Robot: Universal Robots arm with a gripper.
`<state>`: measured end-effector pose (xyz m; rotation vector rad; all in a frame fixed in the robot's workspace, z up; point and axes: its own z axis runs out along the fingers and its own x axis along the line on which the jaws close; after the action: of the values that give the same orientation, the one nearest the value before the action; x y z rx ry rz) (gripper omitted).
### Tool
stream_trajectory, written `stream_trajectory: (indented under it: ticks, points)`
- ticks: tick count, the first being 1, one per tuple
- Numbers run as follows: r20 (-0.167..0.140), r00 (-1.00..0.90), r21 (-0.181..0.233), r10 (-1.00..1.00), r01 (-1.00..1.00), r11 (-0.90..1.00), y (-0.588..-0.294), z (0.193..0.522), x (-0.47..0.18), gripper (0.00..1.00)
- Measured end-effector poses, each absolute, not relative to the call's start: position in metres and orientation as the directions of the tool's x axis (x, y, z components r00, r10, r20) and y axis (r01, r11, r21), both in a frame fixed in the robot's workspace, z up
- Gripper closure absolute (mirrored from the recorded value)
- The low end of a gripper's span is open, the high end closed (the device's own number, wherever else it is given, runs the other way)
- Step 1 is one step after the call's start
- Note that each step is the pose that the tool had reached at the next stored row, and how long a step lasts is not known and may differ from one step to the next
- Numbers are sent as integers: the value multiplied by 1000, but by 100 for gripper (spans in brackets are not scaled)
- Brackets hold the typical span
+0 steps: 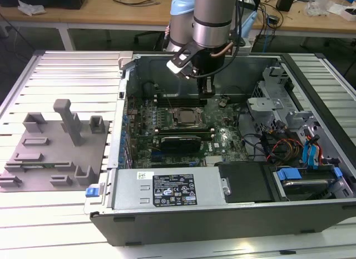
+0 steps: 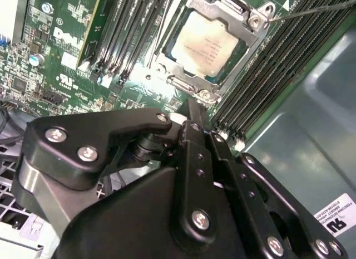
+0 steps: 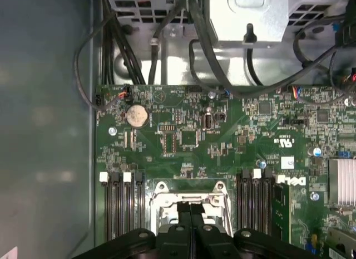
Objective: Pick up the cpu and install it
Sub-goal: 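Close the cpu cover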
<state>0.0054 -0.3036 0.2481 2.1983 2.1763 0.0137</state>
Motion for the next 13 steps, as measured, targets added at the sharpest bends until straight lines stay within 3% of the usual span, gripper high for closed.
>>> stream_trajectory:
  ticks: [13]
  points:
    - [-27,11,40,1000,999,-9,-310,239,-17,89]
